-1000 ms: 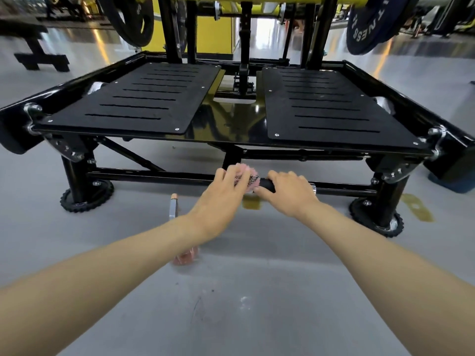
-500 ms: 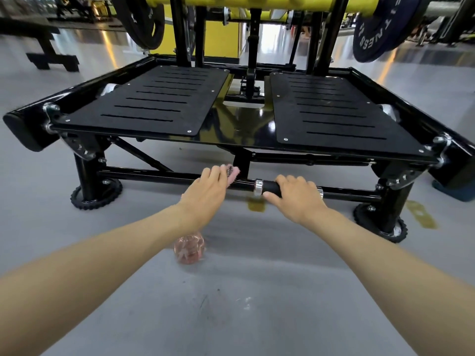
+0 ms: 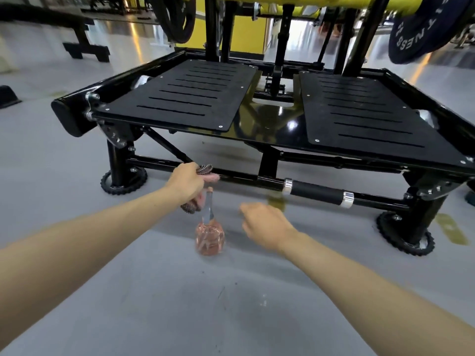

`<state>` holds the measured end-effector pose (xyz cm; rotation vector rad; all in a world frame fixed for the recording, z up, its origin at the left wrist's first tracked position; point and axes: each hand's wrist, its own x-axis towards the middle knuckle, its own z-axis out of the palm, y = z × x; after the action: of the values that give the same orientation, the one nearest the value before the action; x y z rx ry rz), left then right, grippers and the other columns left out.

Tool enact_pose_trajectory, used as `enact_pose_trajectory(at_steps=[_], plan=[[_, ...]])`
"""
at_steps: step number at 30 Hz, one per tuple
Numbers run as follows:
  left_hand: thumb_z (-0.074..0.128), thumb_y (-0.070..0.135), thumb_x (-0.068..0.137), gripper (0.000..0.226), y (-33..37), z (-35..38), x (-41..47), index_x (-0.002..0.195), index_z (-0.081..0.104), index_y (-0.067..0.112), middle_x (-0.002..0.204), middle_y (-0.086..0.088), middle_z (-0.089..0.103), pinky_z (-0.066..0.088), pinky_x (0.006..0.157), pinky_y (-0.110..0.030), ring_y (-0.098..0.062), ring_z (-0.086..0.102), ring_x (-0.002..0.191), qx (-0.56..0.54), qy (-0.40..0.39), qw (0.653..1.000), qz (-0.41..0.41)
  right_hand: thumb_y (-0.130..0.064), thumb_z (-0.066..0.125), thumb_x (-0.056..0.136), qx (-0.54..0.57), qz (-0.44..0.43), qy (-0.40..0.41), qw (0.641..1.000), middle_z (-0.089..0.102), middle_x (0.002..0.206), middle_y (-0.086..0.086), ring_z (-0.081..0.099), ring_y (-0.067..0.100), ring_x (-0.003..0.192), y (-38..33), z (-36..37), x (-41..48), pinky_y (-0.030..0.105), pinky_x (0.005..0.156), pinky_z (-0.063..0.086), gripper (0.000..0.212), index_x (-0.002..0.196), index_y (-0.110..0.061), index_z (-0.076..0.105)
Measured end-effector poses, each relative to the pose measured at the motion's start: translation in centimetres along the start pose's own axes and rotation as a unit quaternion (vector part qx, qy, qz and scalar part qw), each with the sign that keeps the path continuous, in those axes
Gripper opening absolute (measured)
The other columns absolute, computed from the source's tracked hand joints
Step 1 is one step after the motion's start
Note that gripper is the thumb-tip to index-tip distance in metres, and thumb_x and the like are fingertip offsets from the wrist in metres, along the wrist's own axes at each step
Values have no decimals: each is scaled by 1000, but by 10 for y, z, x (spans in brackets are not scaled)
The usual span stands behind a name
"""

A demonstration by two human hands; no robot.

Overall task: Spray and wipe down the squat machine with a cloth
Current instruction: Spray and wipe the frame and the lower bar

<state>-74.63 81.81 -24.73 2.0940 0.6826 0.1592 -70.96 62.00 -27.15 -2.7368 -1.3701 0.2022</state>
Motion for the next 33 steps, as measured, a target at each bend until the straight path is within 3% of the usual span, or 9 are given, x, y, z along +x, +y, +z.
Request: enact_pose_trajectory(at_steps=[2,4,8,14,17,20,23,29,33], plan=[[40,0,96,32,-15,1,2,127,48,2,97,3,74,54,62,-37,-25,72,77,-56,-12,997,-49,-27,47,96,93,72,-128,985,49,135,16,48,34,123,-9,18,12,39,97,43,40,131,-7,46],[46,4,95,21,-28,4,6,115,52,2,91,-2,75,54,72,-34,-14,71,83,-33,-11,997,-67,-33,56,93,168,109,-168,965,37,145,16,39,32,133,-14,39,24,37,105,38,58,141,-7,35],[40,-1,95,14,-46,7,11,106,49,2,81,3,75,53,60,-33,-16,72,75,-45,-19,994,-99,-38,66,84,247,141,-152,947,25,149,11,25,28,140,-21,68,49,38,110,31,80,147,-15,22],[65,34,90,26,-74,8,22,99,58,11,75,-20,72,57,56,-38,-38,69,65,-24,-47,987,-149,-31,80,68,411,176,-57,893,24,142,4,28,24,138,-37,95,88,40,111,32,109,149,-35,8],[60,23,93,21,-90,17,36,108,54,9,73,-10,73,57,56,-52,-42,69,65,-47,-74,983,-161,-45,86,48,470,174,-12,865,41,124,-1,46,30,126,-38,121,111,50,100,44,123,142,-54,7],[49,18,96,15,-101,29,41,109,54,12,65,-16,69,57,59,-55,-42,66,57,-52,-65,980,-184,-19,81,68,499,146,32,854,54,87,-12,58,-7,76,-39,127,117,17,69,50,83,134,-34,33],[57,22,93,24,-111,45,35,116,51,21,62,-19,67,57,50,-45,-39,67,57,-82,-43,976,-198,-2,63,82,497,148,44,854,49,65,-13,50,-8,48,-43,115,108,5,48,37,53,121,-31,41],[63,21,88,23,-104,59,-24,111,63,19,77,-20,65,53,51,-41,-30,61,53,-232,22,937,-261,4,58,82,482,238,-10,843,65,89,9,56,2,56,-58,97,36,6,50,41,41,115,-19,47],[72,28,83,29,-68,41,-60,107,64,15,68,-26,63,51,47,-41,-33,61,52,-242,-33,932,-269,10,53,84,494,255,-57,829,49,71,-1,59,14,60,-68,48,-16,11,47,43,39,113,-16,44]])
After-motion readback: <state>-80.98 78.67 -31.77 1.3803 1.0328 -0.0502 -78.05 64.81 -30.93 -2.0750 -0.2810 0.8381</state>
